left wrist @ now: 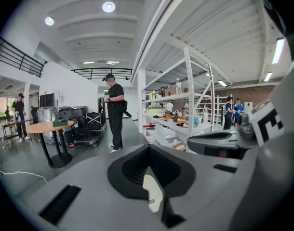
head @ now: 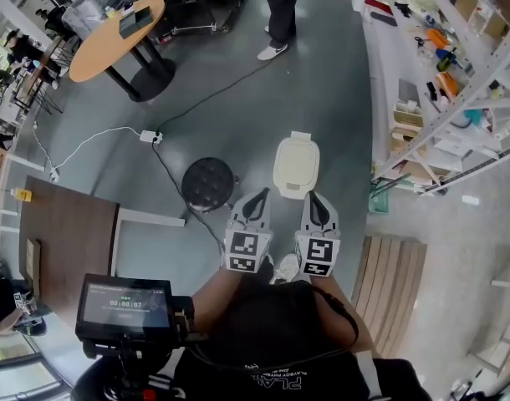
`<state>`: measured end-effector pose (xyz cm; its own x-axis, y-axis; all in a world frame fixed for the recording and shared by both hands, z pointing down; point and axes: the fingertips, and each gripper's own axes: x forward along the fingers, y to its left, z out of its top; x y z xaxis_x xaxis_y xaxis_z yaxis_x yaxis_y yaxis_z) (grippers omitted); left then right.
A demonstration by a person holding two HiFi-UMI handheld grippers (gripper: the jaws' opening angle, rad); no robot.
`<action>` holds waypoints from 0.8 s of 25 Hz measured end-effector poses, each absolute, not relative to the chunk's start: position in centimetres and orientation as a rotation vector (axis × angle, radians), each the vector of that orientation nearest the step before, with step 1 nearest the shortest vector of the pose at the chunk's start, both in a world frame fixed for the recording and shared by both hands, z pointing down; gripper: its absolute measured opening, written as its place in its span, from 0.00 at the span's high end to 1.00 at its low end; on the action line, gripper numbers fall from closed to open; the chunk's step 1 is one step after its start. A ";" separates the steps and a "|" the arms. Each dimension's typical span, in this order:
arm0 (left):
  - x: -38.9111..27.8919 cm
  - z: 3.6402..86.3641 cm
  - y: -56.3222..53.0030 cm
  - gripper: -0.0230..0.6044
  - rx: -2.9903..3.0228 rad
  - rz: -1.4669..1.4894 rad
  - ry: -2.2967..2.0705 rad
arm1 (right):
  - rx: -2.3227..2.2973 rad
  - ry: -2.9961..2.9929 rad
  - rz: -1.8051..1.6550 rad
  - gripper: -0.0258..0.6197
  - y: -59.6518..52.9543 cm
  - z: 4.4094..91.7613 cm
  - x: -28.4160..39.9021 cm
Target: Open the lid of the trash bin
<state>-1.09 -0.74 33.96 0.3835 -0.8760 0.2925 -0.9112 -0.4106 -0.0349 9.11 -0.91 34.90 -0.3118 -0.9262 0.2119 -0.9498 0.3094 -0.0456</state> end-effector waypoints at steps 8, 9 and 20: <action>-1.0 34.0 -3.1 0.97 2.544 0.407 -1.600 | 1.716 -2.362 0.222 0.96 -2.9 36.5 8.8; -1.2 34.1 -3.7 0.97 2.542 0.407 -1.601 | 1.714 -2.360 0.216 0.96 -3.3 36.6 8.8; -3.3 36.1 -8.8 0.97 2.489 0.409 -1.568 | 1.724 -2.316 0.226 0.96 -8.2 37.7 7.9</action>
